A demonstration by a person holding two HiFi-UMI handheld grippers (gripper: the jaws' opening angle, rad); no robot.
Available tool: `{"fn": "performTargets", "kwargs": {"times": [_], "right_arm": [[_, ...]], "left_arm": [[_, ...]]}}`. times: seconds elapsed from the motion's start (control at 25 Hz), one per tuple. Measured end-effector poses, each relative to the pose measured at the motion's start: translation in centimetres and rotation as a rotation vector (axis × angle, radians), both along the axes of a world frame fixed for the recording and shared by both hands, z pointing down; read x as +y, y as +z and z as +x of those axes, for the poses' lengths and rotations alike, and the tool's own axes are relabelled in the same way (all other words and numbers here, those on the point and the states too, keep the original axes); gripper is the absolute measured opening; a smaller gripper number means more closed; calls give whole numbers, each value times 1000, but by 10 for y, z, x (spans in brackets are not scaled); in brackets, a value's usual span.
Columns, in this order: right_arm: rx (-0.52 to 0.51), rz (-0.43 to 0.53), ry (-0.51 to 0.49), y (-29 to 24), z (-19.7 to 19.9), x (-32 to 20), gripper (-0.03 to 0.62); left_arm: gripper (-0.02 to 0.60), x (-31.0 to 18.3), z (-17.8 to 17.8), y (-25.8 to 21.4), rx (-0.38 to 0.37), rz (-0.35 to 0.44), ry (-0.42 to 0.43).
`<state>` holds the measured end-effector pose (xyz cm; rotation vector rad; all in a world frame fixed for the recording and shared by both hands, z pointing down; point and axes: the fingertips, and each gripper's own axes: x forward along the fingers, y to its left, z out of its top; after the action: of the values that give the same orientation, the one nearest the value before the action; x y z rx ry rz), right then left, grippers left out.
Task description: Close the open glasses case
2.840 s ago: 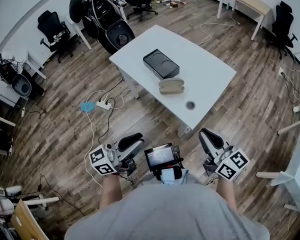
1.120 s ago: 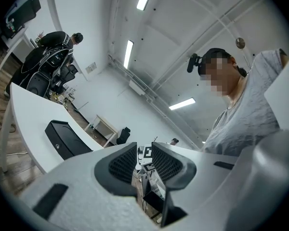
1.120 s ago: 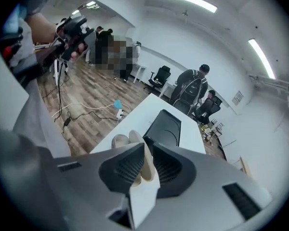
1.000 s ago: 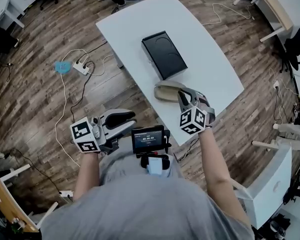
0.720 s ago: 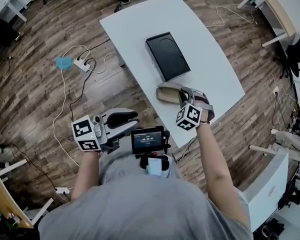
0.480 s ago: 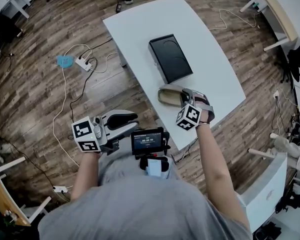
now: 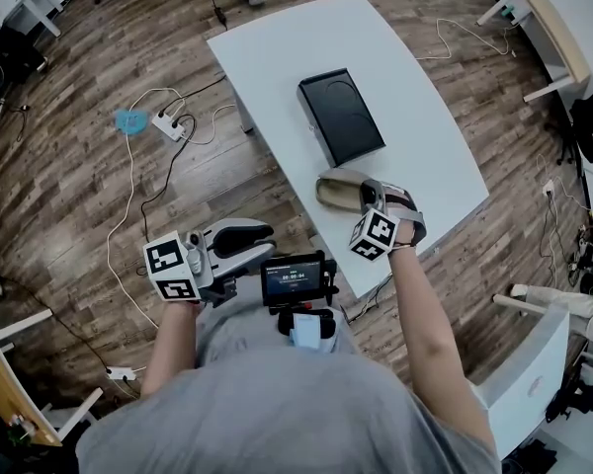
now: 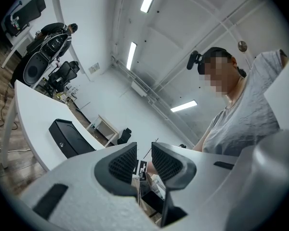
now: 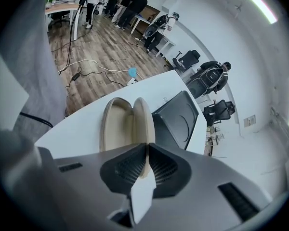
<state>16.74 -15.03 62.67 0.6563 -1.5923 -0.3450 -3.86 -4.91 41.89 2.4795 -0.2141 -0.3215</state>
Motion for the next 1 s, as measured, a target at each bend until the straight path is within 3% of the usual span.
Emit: {"fn": "performTargets", "kwargs": {"times": [0.52,1.0], "right_arm": [[135,93,-29,15,-10,51,35],[104,-26,21,43,-19,63,35]], "left_arm": [[87,2,1,-5,8,15,29],[87,7,2,-4,-3,10,47]]}}
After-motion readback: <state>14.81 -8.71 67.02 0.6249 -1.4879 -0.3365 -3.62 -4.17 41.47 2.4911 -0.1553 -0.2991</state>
